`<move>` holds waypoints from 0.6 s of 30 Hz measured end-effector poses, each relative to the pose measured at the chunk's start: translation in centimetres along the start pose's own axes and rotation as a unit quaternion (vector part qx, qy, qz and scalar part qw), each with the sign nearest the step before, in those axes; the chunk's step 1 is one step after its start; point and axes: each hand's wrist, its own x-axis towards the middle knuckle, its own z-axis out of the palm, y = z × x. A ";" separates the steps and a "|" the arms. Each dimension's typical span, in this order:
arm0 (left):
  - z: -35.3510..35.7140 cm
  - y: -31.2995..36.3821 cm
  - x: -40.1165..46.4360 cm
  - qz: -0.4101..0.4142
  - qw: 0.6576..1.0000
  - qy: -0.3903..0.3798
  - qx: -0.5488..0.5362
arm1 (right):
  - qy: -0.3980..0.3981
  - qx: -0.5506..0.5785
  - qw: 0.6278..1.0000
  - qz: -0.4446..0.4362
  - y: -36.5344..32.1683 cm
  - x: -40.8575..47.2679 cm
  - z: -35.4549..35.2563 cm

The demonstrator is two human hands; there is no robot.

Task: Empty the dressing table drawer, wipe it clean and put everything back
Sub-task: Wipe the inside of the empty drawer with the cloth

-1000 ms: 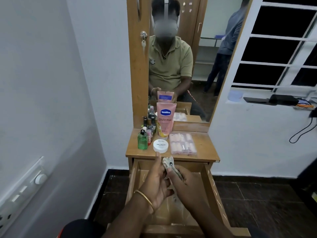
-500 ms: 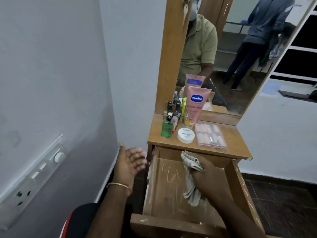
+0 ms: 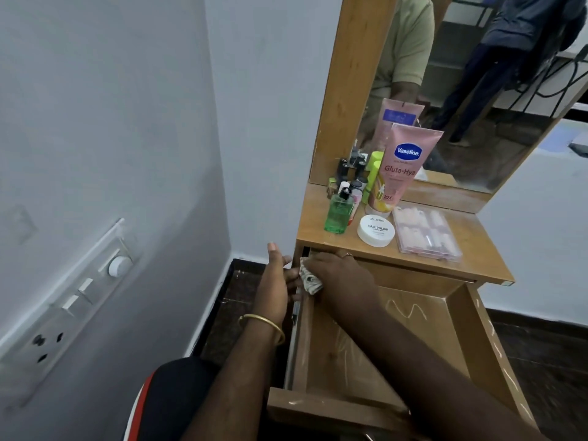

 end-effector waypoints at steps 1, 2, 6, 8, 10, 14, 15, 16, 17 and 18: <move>-0.1 -0.1 0.0 -0.001 1.000 -0.003 0.006 | -0.001 0.005 1.000 -0.006 -0.1 -0.4 0.1; -0.2 -0.2 0.1 -0.003 1.000 -0.008 0.011 | -0.003 0.012 1.000 -0.013 -0.3 -1.1 0.2; -0.4 -0.3 0.1 -0.006 1.000 -0.017 0.023 | -0.022 0.019 0.999 -0.034 -0.7 -3.5 0.1; -0.3 -0.4 0.0 0.000 1.000 -0.014 0.025 | -0.011 0.015 1.000 -0.021 -0.5 -2.9 -0.1; -0.1 -0.6 0.0 0.005 1.000 -0.004 0.026 | -0.002 0.013 1.000 -0.001 -0.3 -1.3 -0.2; 0.1 -0.6 0.1 -0.001 1.000 0.011 0.010 | -0.005 -0.012 1.000 0.024 -0.4 0.6 -0.1; 0.1 -0.5 0.1 -0.004 1.000 0.010 0.006 | -0.011 -0.011 1.000 0.022 -0.6 0.3 -0.2; 0.1 -0.4 0.1 -0.005 1.000 0.008 0.002 | -0.019 -0.007 1.000 0.015 -0.8 -0.4 -0.3; 0.1 -0.4 0.0 -0.006 1.000 0.004 0.000 | -0.029 0.001 1.000 0.004 -1.1 -1.4 -0.5; 0.0 -0.5 -0.1 -0.007 1.000 0.000 -0.002 | -0.041 0.010 0.999 -0.009 -1.4 -2.4 -0.8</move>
